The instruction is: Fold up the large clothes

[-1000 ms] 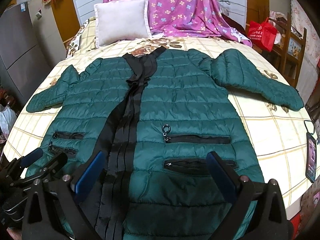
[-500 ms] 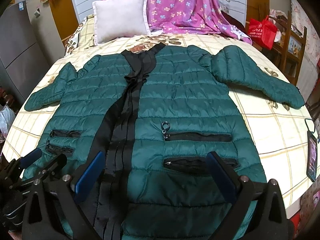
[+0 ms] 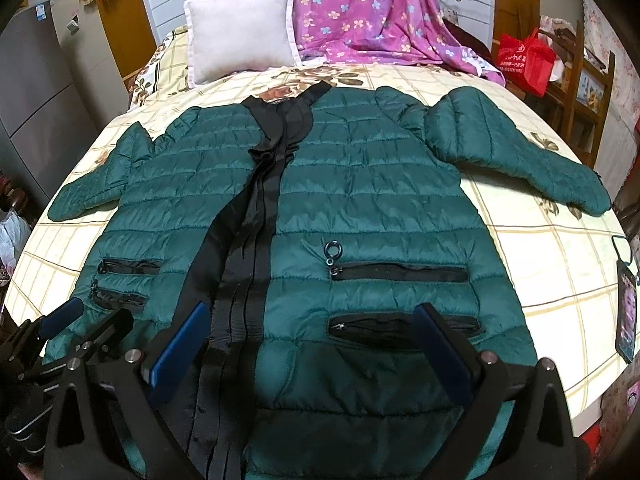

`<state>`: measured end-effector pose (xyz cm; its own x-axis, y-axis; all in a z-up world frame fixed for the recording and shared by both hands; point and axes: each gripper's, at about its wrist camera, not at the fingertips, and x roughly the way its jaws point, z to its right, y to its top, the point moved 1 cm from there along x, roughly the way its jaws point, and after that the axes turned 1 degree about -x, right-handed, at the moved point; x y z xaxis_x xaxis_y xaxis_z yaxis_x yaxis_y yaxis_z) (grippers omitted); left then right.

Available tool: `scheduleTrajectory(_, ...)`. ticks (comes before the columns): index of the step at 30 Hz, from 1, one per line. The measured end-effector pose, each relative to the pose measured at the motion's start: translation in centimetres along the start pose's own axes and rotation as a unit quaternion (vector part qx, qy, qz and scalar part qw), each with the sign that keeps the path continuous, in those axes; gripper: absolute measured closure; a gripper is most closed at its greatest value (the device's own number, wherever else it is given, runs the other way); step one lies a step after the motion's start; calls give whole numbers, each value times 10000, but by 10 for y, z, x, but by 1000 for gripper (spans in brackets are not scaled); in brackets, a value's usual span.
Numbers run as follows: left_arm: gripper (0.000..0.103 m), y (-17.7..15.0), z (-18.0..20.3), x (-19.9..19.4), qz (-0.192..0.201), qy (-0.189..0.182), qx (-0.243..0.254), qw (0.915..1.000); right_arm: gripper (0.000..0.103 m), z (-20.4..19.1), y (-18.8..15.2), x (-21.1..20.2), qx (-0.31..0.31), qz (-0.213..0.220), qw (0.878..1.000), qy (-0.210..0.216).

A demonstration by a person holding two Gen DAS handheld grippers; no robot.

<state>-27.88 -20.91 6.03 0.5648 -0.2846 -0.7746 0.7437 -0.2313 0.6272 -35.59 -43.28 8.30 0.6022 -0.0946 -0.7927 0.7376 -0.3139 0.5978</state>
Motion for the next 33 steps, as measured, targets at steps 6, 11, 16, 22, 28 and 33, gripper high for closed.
scheduleTrajectory(6,50,0,-1,1,-1,-15,-31,10000,1,0,0,1,3,-18,10000,3)
scheduleTrajectory(11,50,0,-2,1,6,-23,-62,10000,1,-1,0,1,14,-36,10000,4)
scheduleTrajectory(16,50,1,-4,0,13,-32,-75,10000,1,-1,0,1,-16,-31,10000,-20)
scheduleTrajectory(22,50,6,-6,-3,78,-5,-26,10000,1,-2,1,2,-21,-43,10000,-12)
scheduleTrajectory(28,50,14,-7,-4,174,59,63,9998,1,-5,8,-1,42,-43,9999,94)
scheduleTrajectory(33,50,20,-7,-3,186,39,119,9997,1,-4,17,-2,133,-16,9997,179)
